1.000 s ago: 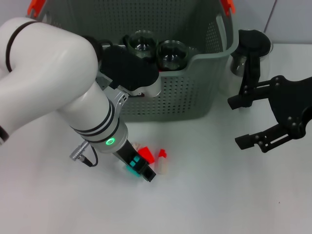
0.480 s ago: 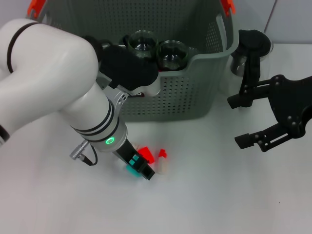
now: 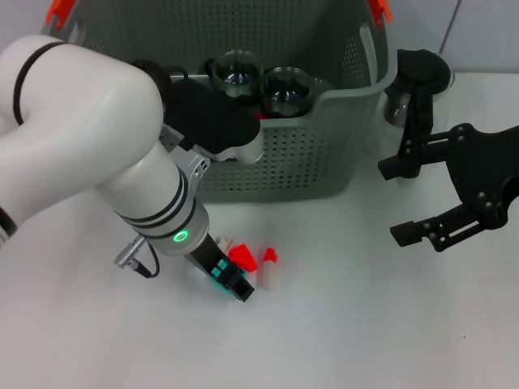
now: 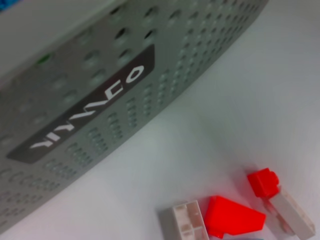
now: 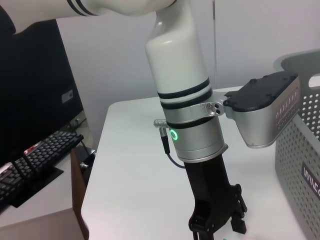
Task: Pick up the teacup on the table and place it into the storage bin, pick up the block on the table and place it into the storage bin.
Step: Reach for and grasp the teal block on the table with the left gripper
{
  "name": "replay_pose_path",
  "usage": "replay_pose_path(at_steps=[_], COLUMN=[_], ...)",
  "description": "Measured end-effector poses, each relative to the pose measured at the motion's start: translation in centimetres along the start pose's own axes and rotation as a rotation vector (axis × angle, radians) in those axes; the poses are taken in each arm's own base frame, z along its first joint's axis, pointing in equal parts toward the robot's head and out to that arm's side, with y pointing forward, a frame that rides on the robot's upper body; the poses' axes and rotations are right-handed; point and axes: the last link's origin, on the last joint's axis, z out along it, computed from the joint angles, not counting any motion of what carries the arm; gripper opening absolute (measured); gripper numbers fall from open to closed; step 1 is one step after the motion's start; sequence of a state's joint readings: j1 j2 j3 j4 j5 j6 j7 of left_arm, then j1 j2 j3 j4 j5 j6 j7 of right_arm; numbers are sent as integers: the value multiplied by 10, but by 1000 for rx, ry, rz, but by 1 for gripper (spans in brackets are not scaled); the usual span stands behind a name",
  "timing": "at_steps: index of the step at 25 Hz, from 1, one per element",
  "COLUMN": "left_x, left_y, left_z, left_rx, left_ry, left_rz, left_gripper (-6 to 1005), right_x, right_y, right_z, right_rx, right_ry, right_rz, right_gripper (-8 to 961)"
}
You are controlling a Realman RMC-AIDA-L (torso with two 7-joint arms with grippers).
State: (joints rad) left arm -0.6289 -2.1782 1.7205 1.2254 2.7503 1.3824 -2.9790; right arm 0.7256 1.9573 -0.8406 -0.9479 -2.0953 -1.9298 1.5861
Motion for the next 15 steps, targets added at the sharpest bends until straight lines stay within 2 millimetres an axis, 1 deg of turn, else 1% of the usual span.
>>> replay_pose_path(at_steps=[15], left_x=[1], left_y=[0], left_z=[0], left_rx=[1], left_ry=[1], left_rz=[0], left_gripper=[747], right_x=[1], right_y=[1], right_z=[0], right_rx=[0], right_ry=[-2], right_rz=[3], right_gripper=[940])
